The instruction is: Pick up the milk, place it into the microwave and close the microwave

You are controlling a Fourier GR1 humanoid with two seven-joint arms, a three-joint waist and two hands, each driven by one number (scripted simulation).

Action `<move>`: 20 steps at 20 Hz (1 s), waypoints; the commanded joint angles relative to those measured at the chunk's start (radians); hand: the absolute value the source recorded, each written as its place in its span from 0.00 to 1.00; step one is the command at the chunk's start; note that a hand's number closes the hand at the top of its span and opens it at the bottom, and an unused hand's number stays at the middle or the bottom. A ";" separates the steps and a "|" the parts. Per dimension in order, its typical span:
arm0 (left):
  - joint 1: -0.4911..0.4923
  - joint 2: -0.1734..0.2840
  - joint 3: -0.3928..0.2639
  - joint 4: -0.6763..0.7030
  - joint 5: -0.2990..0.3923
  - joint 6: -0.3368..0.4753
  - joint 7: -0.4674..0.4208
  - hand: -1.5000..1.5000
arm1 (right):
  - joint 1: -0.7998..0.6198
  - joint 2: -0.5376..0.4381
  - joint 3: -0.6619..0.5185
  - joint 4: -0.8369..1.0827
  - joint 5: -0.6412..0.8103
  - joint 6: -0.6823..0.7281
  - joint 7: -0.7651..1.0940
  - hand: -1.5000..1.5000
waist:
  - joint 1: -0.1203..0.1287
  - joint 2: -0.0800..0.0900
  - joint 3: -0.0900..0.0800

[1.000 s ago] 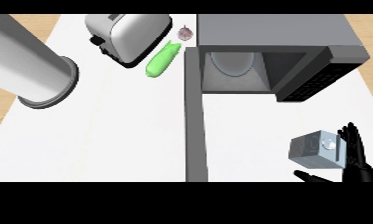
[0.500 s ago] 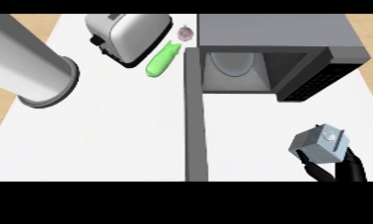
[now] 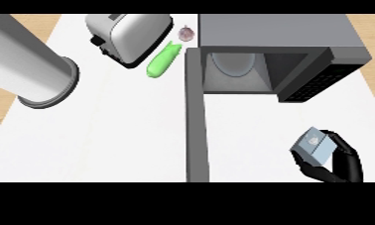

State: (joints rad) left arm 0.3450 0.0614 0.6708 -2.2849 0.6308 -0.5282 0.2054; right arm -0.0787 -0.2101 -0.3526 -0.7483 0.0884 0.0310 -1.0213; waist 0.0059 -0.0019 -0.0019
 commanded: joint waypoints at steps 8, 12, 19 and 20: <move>-0.020 0.015 0.009 0.006 0.030 -0.013 0.018 0.00 | -0.275 0.051 0.100 0.115 0.056 0.025 0.045 1.00 | 0.015 0.004 0.003; -0.010 0.000 0.024 0.021 0.017 -0.018 0.013 0.00 | -0.186 0.133 0.188 -0.074 0.048 0.086 0.113 1.00 | -0.005 -0.002 0.001; 0.009 0.035 0.097 0.101 0.076 -0.084 -0.023 0.00 | -0.092 0.208 0.330 -0.414 0.041 -0.024 0.327 1.00 | -0.011 -0.005 0.000; 0.000 0.031 0.105 0.087 0.059 -0.074 -0.017 0.00 | -0.087 0.190 0.300 -0.422 0.055 -0.006 0.348 1.00 | -0.007 -0.001 0.001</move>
State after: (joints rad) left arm 0.3460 0.0776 0.7394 -2.2243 0.6791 -0.5831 0.1993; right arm -0.2127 -0.0275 -0.0918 -1.0069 0.1371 0.0396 -0.7916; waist 0.0010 -0.0038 -0.0008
